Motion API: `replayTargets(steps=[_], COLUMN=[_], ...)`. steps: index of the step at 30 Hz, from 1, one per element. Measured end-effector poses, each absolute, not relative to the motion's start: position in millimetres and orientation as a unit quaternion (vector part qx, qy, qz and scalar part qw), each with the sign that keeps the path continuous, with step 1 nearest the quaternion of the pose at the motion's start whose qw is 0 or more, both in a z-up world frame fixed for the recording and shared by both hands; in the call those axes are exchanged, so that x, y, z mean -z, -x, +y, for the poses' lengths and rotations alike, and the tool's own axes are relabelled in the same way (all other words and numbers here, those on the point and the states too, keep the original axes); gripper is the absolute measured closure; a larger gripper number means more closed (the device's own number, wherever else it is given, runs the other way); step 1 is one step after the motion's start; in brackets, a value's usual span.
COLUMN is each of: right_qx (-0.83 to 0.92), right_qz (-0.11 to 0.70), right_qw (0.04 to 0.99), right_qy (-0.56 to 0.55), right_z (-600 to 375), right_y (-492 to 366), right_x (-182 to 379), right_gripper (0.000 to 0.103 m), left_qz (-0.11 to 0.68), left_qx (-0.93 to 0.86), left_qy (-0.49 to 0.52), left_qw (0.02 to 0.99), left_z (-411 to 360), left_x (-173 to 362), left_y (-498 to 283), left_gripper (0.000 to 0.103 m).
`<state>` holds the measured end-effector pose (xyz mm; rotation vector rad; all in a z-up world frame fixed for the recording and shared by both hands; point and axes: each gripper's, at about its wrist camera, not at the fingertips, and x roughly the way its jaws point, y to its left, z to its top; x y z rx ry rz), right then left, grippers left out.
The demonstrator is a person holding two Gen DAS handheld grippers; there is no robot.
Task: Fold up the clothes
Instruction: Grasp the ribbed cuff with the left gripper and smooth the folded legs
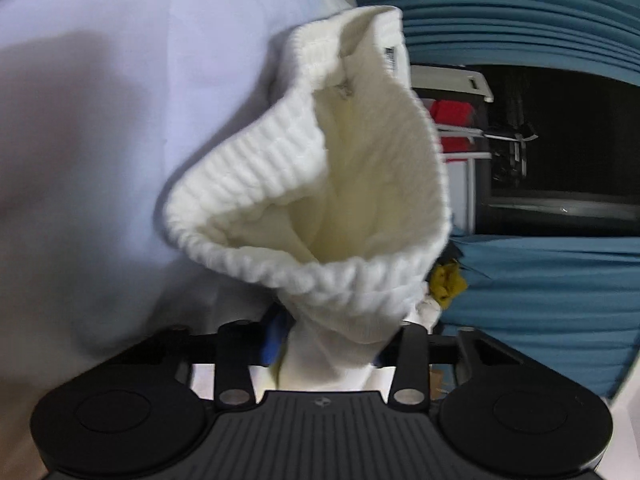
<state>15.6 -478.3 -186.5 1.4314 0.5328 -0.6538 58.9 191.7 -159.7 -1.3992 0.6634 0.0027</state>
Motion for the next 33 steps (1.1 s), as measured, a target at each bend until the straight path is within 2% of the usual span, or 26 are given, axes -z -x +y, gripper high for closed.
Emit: replayTargets(steps=[2,3,5,10,17,20,24,29,31,33], right_qx=[0.302,0.303,0.304,0.309,0.352,0.399,0.441,0.448,0.459,0.478], right_qz=[0.225,0.215,0.193,0.128,0.052,0.093,0.163,0.178,0.174,0.172], right_qw=[0.670,0.674,0.689,0.737,0.774,0.746,0.694,0.702,0.709,0.721], right_qy=[-0.640,-0.638,-0.629,-0.587,-0.524,-0.525,-0.545,-0.524,-0.506,-0.471], right_z=[-484,-487,-492,-505,-531,-541,-551,-549,-546,-540], right_y=[-7,-4,2,16,47,52,51,49,48,48], right_x=[190,187,179,147,117,131,161,156,146,133], right_gripper=[0.089,0.094,0.097,0.098,0.098,0.098,0.097,0.096,0.092,0.087], left_qz=[0.294,0.290,0.280,0.249,0.272,0.292,0.337,0.341,0.336,0.333], left_qx=[-0.004,-0.008,-0.016,-0.035,-0.041,-0.049,-0.073,-0.066,-0.066,-0.063], left_qy=[0.619,0.614,0.607,0.618,0.594,0.580,0.576,0.583,0.559,0.528], left_qw=[0.728,0.734,0.744,0.744,0.756,0.759,0.741,0.735,0.755,0.779], left_z=[191,192,195,219,271,280,280,284,283,280], left_x=[152,148,138,108,52,39,62,82,71,56], left_y=[-54,-51,-44,-11,31,32,21,35,40,48], left_gripper=[0.081,0.082,0.086,0.091,0.092,0.092,0.091,0.088,0.085,0.076])
